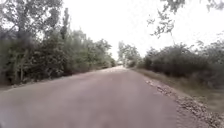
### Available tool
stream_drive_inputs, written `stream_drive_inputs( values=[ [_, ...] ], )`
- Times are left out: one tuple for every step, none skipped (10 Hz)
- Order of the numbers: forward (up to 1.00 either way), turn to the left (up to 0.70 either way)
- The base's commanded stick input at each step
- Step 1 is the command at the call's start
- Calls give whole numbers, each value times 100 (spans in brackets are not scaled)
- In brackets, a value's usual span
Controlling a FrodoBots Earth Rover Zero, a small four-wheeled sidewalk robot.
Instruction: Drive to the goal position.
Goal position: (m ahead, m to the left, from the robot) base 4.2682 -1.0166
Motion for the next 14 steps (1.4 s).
stream_drive_inputs(
  values=[
    [85, -16],
    [85, -4],
    [85, 0],
    [85, 0],
    [85, 0],
    [85, 0],
    [85, -7],
    [85, -20],
    [85, -32],
    [85, -23],
    [85, -14],
    [85, 0],
    [85, 0],
    [85, 0]
  ],
)
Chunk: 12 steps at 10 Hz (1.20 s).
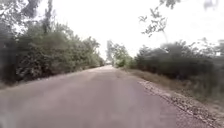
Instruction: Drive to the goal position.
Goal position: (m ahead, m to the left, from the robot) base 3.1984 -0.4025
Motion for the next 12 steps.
stream_drive_inputs(
  values=[
    [85, 0],
    [85, 0],
    [85, 0],
    [85, 0],
    [85, 0],
    [85, 0],
    [85, 0],
    [85, 0],
    [85, 0],
    [85, 0],
    [85, 0],
    [85, 0]
  ],
)
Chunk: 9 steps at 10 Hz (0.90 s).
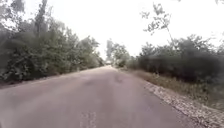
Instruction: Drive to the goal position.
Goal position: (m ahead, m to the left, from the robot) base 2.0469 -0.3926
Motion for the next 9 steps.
stream_drive_inputs(
  values=[
    [85, 0],
    [85, 0],
    [85, 0],
    [85, 0],
    [85, 0],
    [85, 0],
    [85, 0],
    [85, 0],
    [85, 0]
  ],
)
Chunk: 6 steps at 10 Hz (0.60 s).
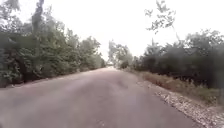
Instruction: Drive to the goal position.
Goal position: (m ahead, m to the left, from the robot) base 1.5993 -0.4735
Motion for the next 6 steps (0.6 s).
stream_drive_inputs(
  values=[
    [85, 0],
    [85, 0],
    [85, 0],
    [85, 0],
    [85, 0],
    [85, 0]
  ],
)
